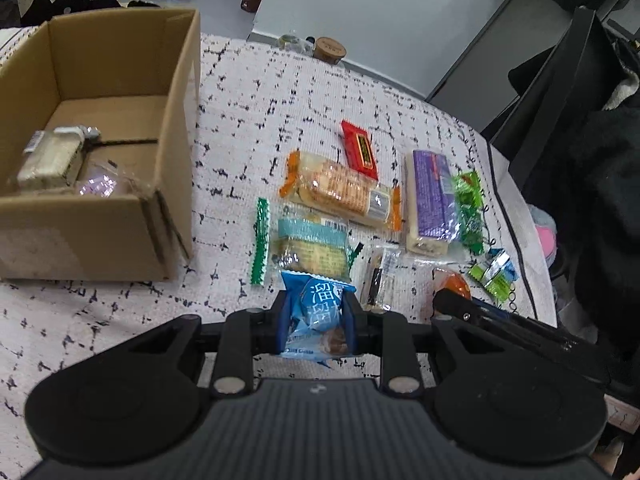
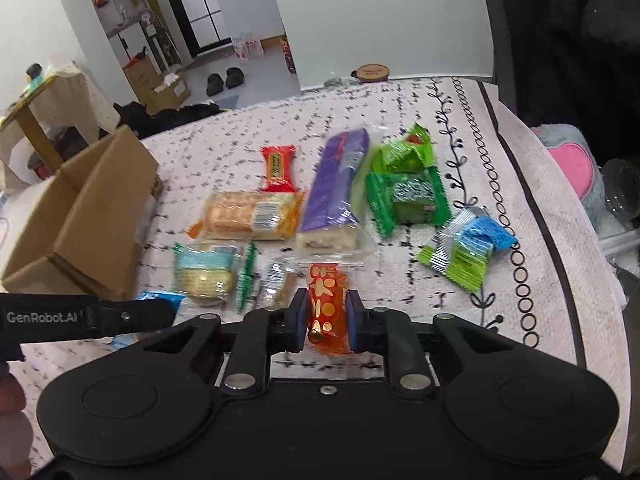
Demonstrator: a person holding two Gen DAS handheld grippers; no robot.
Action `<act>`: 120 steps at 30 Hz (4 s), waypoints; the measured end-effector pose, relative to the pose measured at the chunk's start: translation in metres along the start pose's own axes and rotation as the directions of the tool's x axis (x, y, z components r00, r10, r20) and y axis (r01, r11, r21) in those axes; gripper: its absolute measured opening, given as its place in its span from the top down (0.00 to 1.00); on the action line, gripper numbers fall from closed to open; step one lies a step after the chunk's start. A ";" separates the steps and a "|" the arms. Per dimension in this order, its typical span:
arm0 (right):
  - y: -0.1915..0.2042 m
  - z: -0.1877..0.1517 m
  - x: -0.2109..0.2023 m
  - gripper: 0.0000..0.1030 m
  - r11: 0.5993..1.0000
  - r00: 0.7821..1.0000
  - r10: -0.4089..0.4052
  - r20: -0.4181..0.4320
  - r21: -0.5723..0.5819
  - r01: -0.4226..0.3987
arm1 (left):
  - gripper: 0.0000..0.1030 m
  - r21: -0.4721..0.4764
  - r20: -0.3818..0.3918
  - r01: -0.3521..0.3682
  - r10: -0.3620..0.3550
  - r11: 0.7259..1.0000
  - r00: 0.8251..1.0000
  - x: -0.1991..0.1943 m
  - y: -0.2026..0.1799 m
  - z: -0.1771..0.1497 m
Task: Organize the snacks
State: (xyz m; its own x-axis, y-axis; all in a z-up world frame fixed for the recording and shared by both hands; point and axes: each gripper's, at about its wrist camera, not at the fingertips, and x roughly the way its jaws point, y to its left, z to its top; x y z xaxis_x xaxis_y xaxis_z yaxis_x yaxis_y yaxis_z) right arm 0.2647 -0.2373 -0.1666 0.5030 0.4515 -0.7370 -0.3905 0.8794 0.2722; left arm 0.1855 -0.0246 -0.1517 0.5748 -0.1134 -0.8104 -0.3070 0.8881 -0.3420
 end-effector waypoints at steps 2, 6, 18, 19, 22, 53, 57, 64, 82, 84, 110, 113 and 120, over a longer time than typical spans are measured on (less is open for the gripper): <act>0.005 0.001 -0.003 0.82 1.000 1.000 0.015 0.007 0.005 -0.015 | 0.75 0.000 0.011 0.007 -0.007 1.000 1.000 -0.006 0.001 0.002; 0.015 0.004 -0.009 0.82 0.999 0.999 0.044 0.027 0.015 -0.044 | 0.75 0.004 0.032 0.019 -0.019 1.000 0.999 -0.020 0.002 0.006; 0.043 0.021 -0.020 0.82 0.994 0.990 0.113 0.081 -0.008 -0.113 | 0.75 0.013 0.109 0.029 -0.030 1.000 0.994 -0.056 0.011 0.018; 0.046 0.024 -0.021 0.82 0.993 0.989 0.118 0.086 -0.011 -0.117 | 0.75 0.013 0.114 0.029 -0.031 0.999 0.993 -0.058 0.012 0.019; 0.053 0.028 -0.023 0.82 0.991 0.986 0.130 0.101 -0.019 -0.129 | 0.75 0.011 0.134 0.030 -0.031 0.999 0.990 -0.066 0.015 0.023; 0.145 0.064 -0.002 0.82 0.947 0.949 0.298 0.108 -0.161 -0.279 | 0.75 -0.084 0.268 -0.071 0.091 0.994 0.959 -0.113 0.088 0.065; 0.158 0.064 0.002 0.82 0.936 0.940 0.328 0.091 -0.166 -0.311 | 0.75 -0.097 0.272 -0.095 0.118 0.991 0.955 -0.115 0.098 0.068; 0.173 0.064 0.008 0.67 0.916 0.924 0.377 0.056 -0.168 -0.364 | 0.75 -0.110 0.270 -0.125 0.151 0.986 0.951 -0.121 0.111 0.069; 0.110 0.048 -0.011 0.51 0.964 0.961 0.264 0.083 -0.060 -0.260 | 0.70 -0.148 0.237 -0.115 0.148 0.982 0.960 -0.107 0.127 0.061; 0.101 0.045 -0.014 0.50 0.969 0.966 0.246 0.079 -0.054 -0.243 | 0.60 -0.165 0.224 -0.122 0.158 0.979 0.962 -0.103 0.128 0.059; 0.033 0.003 -0.036 0.24 0.998 0.995 0.054 0.086 0.014 -0.056 | 0.20 -0.057 0.255 -0.125 0.136 0.991 0.957 -0.084 0.063 0.047; 0.028 0.001 -0.039 0.23 0.998 0.995 0.045 0.089 0.028 -0.048 | 0.20 -0.046 0.255 -0.114 0.122 0.992 0.959 -0.082 0.054 0.045; 0.012 -0.005 -0.045 0.23 0.998 0.996 0.009 0.087 0.053 -0.014 | 0.19 -0.016 0.253 -0.092 0.093 0.996 0.963 -0.077 0.030 0.040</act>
State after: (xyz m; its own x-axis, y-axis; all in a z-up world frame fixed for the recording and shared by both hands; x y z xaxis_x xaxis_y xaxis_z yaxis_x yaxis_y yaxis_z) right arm 0.2331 -0.2476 -0.1333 0.5651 0.4706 -0.6776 -0.3554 0.8801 0.3149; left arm 0.1629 0.0289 -0.0806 0.7168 0.0863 -0.6919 -0.3709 0.8875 -0.2735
